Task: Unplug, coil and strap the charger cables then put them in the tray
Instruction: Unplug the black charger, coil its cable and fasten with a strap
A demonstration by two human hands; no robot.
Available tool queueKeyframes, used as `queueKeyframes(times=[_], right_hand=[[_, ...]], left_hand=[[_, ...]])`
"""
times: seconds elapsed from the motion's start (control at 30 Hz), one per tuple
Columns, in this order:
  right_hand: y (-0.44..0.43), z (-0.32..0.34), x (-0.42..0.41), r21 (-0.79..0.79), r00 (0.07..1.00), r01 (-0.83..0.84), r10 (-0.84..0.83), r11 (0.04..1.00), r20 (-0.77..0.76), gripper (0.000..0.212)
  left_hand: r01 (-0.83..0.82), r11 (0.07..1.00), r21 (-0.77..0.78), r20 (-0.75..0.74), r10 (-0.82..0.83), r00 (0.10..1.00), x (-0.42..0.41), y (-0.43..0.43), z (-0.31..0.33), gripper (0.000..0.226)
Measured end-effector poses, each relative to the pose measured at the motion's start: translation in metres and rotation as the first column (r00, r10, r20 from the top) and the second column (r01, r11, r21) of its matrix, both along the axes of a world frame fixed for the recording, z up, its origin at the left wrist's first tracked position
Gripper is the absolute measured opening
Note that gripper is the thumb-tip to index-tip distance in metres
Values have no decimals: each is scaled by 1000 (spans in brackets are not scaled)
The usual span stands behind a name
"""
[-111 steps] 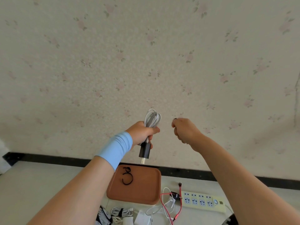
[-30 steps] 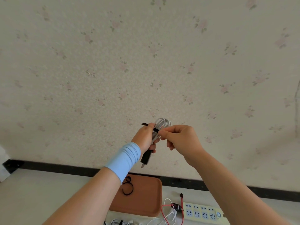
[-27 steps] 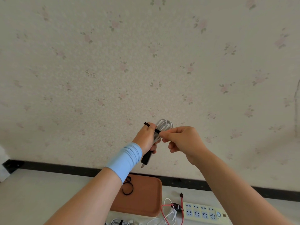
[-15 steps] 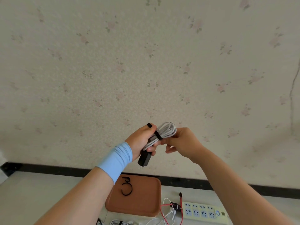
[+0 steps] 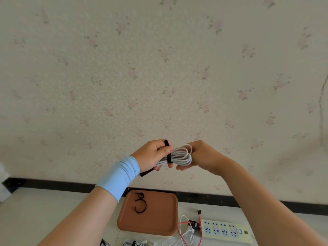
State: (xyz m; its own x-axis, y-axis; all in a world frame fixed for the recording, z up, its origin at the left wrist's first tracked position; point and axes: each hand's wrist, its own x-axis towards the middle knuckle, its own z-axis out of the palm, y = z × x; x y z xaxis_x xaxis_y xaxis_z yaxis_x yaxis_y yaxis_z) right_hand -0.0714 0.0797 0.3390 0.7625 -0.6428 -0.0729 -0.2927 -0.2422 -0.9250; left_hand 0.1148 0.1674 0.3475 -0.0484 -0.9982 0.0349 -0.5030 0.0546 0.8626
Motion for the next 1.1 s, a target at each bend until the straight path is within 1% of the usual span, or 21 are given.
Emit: queueKeyframes(times=[0.03,0.1,0.17,0.2,0.23,0.3,0.33,0.37,0.47,0.5,0.6,0.7,0.77,0.8,0.87,0.93,0.97,1.03,1.1], right_hand=[[-3,1,-2,64,999,-29,28,997,18,36],[-6,3,-5,265,994,-68,42,962,100,41],[-7,2,-5,463,987,-62,-15,884,161,49],[-7,2,-2,491,990,-30,-43,871,137,52],[-5,0,1,454,994,22,-66,891,82,50],[-1,-2,9,318,991,135,-135,938,-20,29],[2,-3,12,287,981,196,-190,938,-50,19],[4,-4,13,275,968,251,-240,928,-73,14],[7,-9,16,276,931,364,-343,890,-123,6],[9,-10,17,280,922,387,-366,878,-126,7],[11,-12,20,306,890,453,-443,837,-106,17],[13,-14,22,284,855,511,-512,811,-77,8],[17,-13,24,225,834,546,-548,807,-59,5],[18,-13,25,180,825,562,-563,807,-49,8],[23,-12,29,23,809,588,-587,809,-31,15],[29,-13,33,-142,806,583,-591,800,-17,15],[32,-14,35,-177,807,580,-591,795,-8,15],[35,-14,37,-187,804,585,-594,789,8,16],[37,-14,38,-207,805,581,-593,787,6,16]], left_hand=[[2,1000,-10,8,-1,1000,0,0,1,24],[0,1000,-24,41,1,999,2,0,-1,24],[-3,999,-38,137,8,991,5,-3,-4,25],[-5,999,-48,200,14,980,6,-4,-7,27],[-10,998,-55,249,23,968,6,-6,-9,29],[-27,998,-56,283,42,958,2,-8,-12,32],[-35,998,-53,289,49,956,0,-9,-13,34],[-38,998,-48,294,50,955,-3,-11,-14,35],[-32,999,-43,334,45,942,-7,-13,-17,32],[-36,998,-46,341,49,939,-8,-13,-18,31],[-86,995,-56,295,99,950,-10,-12,-20,34],[-148,985,-91,276,168,946,-12,-12,-21,34],[-199,974,-107,217,219,951,-13,-11,-21,33],[-229,967,-111,173,246,954,-13,-11,-21,31],[-279,956,-92,93,287,953,-14,-11,-21,31],[-318,947,-39,39,319,947,-14,-11,-20,33],[-335,942,-9,14,335,942,-15,-12,-20,33],[-363,931,45,-22,364,931,-18,-12,-20,32],[-382,920,91,-1,384,923,-22,-13,-21,32]])
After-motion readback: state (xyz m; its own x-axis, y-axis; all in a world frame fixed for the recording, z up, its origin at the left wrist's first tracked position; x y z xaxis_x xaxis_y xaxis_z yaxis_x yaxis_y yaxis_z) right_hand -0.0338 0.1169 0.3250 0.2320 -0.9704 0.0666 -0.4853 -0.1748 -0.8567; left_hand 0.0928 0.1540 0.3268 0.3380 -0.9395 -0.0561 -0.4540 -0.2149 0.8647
